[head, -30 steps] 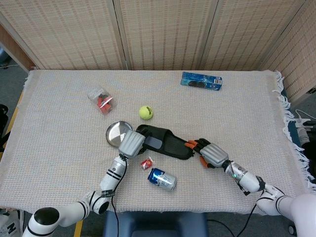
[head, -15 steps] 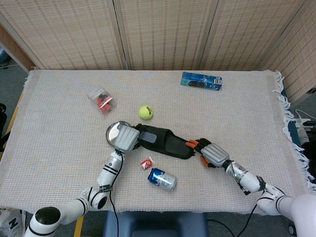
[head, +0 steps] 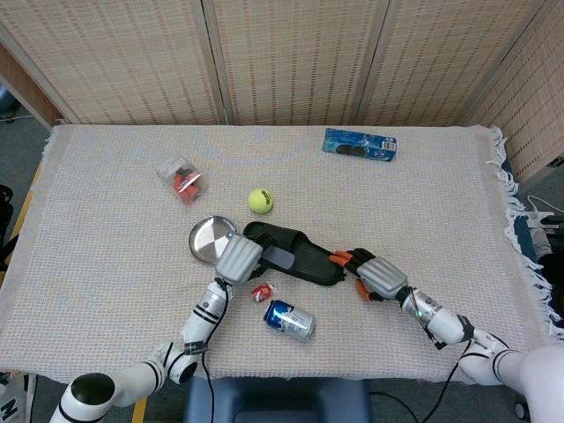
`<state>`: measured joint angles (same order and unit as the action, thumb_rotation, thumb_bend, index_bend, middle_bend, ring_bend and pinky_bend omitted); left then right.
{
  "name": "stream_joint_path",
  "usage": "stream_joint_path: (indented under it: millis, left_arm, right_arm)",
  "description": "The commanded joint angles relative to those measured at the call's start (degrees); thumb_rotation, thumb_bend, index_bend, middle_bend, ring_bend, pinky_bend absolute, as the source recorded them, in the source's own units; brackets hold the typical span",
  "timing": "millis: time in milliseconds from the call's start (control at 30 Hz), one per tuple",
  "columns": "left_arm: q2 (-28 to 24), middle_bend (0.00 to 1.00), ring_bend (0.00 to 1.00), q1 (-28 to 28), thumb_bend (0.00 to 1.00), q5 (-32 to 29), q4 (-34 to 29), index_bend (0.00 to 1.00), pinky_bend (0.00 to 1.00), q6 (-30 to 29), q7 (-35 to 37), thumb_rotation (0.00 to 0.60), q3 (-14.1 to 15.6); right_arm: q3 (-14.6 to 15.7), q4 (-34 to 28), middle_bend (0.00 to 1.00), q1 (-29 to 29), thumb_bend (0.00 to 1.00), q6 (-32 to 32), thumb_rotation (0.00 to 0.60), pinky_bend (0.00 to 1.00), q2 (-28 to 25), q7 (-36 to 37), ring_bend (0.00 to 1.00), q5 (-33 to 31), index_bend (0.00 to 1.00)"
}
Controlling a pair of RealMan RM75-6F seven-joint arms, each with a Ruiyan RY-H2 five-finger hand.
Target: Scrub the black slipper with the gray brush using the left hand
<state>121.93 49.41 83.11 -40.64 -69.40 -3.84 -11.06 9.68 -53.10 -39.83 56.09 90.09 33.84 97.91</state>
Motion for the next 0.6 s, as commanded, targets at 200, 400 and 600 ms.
stream_joint_path:
  millis: [200, 400, 600]
  left_arm:
    - [1.5, 0.56, 0.64, 0.5, 0.45, 0.1, 3.3, 0.39, 1.0, 0.8, 1.4, 0.6, -0.2]
    - [1.5, 0.55, 0.64, 0.6, 0.44, 0.3, 6.6, 0.38, 1.0, 0.4, 3.5, 0.6, -0.4]
    - [1.4, 0.52, 0.63, 0.4, 0.42, 0.3, 8.5, 0.35, 1.0, 1.3, 7.0, 0.6, -0.1]
  right_arm:
    - [0.1, 0.1, 0.0, 0.0, 0.78, 0.0, 0.6, 0.0, -0.2, -0.2, 0.0, 0.1, 0.0]
    - [0.3, 0.9, 0.0, 0.2, 0.78, 0.0, 0.6, 0.0, 0.4, 0.1, 0.0, 0.2, 0.0]
    - [0.5, 1.8, 0.0, 0.2, 0.78, -0.3, 0.6, 0.0, 0.9, 0.7, 0.0, 0.1, 0.0]
